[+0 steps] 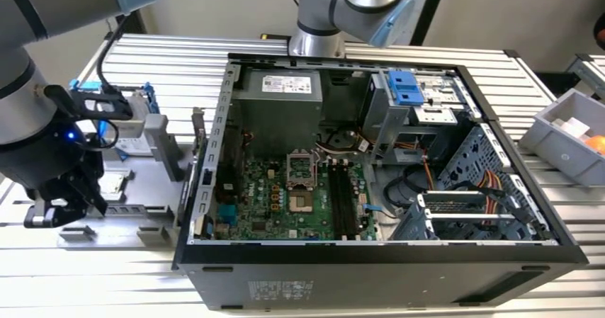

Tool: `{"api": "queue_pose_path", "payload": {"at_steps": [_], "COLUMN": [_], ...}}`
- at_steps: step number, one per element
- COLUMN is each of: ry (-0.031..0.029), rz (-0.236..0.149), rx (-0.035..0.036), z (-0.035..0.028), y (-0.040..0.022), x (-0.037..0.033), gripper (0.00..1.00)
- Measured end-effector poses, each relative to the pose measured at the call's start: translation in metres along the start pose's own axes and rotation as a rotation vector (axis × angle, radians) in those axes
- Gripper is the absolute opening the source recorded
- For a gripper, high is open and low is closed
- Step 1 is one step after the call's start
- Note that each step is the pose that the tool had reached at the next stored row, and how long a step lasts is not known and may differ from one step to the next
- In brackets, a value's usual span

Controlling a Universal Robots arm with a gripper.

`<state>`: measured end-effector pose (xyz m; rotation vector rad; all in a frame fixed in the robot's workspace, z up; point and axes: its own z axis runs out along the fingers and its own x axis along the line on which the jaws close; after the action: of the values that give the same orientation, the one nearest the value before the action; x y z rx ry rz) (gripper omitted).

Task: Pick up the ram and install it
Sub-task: 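Pick up the ram and move it above insertion slot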

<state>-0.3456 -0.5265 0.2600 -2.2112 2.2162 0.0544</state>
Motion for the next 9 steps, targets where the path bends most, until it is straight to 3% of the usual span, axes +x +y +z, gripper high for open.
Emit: {"api": "queue_pose_path", "payload": {"at_steps": [9], "ry": [-0.0001], "rz": [0.0], "rx": [0.0001], "z": [-0.0135], "y": [0.0002], "x": [-0.0004], "gripper": [0.0]}}
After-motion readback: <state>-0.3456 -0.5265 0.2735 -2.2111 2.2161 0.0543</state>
